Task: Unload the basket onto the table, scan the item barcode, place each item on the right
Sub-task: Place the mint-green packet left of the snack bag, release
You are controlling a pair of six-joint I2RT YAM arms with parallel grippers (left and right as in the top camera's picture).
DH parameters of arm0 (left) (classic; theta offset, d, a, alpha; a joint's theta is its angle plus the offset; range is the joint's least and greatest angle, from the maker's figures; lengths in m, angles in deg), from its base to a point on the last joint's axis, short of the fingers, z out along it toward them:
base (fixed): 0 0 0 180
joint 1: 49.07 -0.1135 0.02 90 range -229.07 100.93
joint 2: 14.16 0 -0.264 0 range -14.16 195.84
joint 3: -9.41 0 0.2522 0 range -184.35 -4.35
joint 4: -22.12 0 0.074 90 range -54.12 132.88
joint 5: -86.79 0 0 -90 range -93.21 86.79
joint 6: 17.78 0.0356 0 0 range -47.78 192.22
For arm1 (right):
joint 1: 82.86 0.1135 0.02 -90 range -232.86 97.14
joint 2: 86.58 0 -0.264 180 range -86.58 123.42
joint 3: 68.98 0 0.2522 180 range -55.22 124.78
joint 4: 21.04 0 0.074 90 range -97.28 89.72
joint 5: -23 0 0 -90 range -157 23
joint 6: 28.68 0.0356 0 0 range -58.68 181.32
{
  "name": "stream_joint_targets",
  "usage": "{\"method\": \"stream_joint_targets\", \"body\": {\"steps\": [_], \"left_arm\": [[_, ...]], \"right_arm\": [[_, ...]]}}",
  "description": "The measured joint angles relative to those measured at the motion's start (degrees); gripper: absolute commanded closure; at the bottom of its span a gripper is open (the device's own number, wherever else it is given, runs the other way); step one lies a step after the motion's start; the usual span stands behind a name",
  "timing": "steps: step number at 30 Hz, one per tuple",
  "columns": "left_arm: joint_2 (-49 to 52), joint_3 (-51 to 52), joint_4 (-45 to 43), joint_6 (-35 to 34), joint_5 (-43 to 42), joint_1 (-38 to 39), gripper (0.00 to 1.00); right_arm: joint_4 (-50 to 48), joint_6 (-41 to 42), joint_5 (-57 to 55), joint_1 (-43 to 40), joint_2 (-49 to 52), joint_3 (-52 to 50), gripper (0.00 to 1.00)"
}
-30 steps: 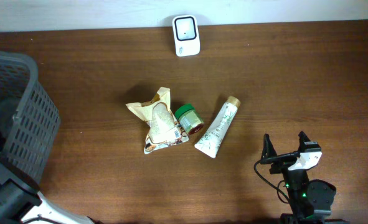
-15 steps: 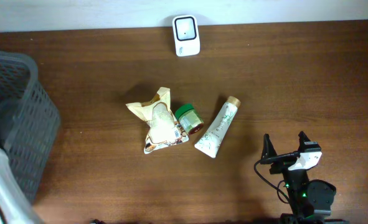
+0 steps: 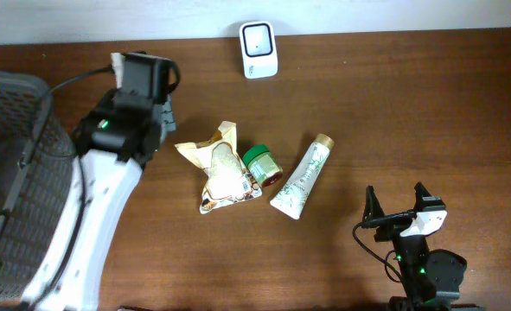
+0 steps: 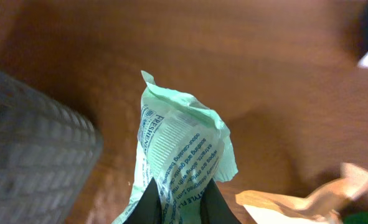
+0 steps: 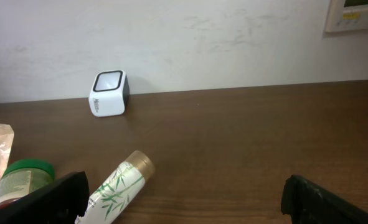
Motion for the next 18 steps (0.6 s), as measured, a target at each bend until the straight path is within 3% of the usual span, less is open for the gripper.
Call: {"method": "stream_joint_targets", "body": {"steps": [3, 7, 8, 9, 11, 15, 18], "left_arm": [[13.8, 0.0, 0.5, -3.6, -0.6, -0.5, 1.0], [20.3, 0.7, 0.5, -5.0, -9.7, -4.2, 1.0], [20.9, 1.4, 0.7, -5.2, -10.4, -4.8, 0.56], [21.0, 1.8, 1.3, -5.5, -11.2, -5.2, 0.35], [21.0, 1.7, 2.3, -6.1, -12.8, -5.1, 0.2], [14.6, 1.0, 3.4, -5.3, -13.3, -5.1, 0.25], [-5.2, -8.5, 3.9, -3.9, -3.1, -5.2, 0.26]], "right_arm": [[0.0, 0.0, 0.0, 0.0, 0.0, 0.0, 0.02], [0.0, 0.0, 0.0, 0.0, 0.0, 0.0, 0.01], [0.0, 0.0, 0.0, 0.0, 0.0, 0.0, 0.02], [0.0, 0.0, 0.0, 0.0, 0.0, 0.0, 0.02], [0.0, 0.0, 0.0, 0.0, 0.0, 0.0, 0.01], [0.0, 0.0, 0.0, 0.0, 0.0, 0.0, 0.02], [0.0, 0.0, 0.0, 0.0, 0.0, 0.0, 0.02]]}}
